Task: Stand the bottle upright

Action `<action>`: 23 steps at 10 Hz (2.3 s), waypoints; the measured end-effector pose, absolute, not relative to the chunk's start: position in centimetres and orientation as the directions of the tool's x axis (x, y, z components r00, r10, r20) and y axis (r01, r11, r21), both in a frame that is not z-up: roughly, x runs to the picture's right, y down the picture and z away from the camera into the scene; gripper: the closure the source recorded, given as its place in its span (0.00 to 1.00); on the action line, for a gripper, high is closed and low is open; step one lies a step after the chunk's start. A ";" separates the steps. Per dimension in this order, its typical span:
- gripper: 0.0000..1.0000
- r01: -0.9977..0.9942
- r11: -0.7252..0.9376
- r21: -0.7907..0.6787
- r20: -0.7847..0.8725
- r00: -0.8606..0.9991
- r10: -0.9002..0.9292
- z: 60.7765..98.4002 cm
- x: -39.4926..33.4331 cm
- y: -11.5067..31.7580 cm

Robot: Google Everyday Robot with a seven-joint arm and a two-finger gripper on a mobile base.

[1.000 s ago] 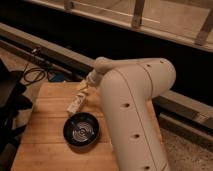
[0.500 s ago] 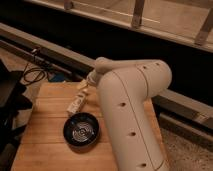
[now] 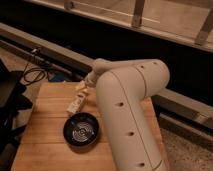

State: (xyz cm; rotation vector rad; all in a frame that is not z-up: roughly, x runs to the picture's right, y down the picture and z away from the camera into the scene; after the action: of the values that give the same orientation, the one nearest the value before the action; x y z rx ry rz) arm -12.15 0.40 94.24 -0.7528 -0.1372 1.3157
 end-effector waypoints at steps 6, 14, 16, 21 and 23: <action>0.20 -0.799 0.020 -0.601 -0.314 0.260 0.913 94.9 -12.3 0.9; 0.20 -0.750 -0.041 -0.660 -0.350 0.259 0.900 97.0 -14.1 2.5; 0.26 -0.750 -0.040 -0.660 -0.353 0.263 0.898 96.8 -14.0 2.5; 0.77 -0.736 -0.043 -0.676 -0.377 0.294 0.878 97.7 -15.5 3.6; 0.96 -0.731 -0.036 -0.681 -0.382 0.313 0.870 98.4 -16.0 4.4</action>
State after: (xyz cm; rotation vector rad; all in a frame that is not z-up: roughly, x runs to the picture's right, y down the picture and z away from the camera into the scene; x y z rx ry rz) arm -16.00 4.36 98.36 -0.9515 -0.1817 1.2984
